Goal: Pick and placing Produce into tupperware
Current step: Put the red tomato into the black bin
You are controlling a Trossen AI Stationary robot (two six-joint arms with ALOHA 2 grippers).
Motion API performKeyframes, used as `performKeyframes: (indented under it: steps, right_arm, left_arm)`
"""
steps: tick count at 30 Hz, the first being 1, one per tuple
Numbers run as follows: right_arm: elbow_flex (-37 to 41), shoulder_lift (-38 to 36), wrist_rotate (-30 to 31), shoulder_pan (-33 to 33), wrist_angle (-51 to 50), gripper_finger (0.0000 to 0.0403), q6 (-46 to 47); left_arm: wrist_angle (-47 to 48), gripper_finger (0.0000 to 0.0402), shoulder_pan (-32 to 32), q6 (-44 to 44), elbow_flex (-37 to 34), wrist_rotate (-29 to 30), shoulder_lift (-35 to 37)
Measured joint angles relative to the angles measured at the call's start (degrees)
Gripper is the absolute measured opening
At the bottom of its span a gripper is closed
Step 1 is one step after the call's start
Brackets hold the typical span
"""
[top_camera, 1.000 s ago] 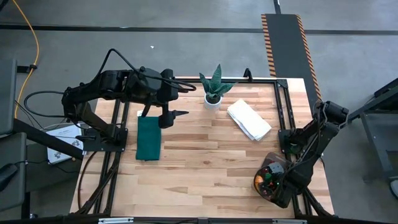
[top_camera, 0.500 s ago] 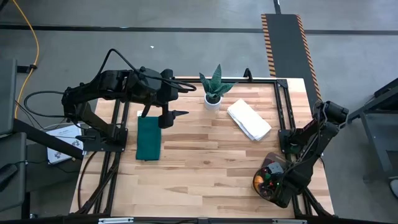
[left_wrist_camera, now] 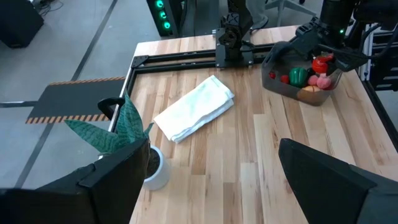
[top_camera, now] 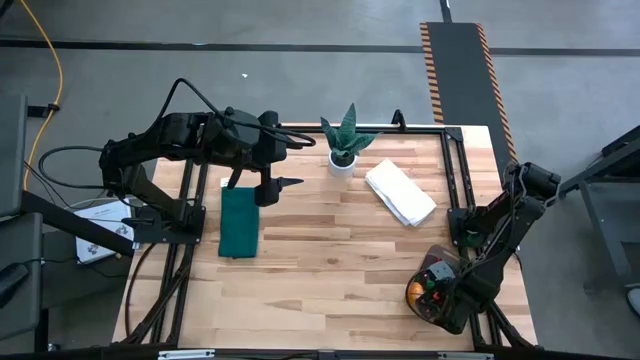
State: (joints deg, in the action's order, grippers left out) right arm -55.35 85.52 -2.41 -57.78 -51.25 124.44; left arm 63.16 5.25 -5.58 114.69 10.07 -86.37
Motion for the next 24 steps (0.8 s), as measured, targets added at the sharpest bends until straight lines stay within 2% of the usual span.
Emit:
performKeyframes:
  steps: [24]
  right_arm:
    - [0.0, 0.0, -1.2, 0.0, -0.8, 0.0256, 2.7]
  left_arm:
    - [0.0, 0.0349, 0.0, -0.2, 0.0, 0.0, 0.0]
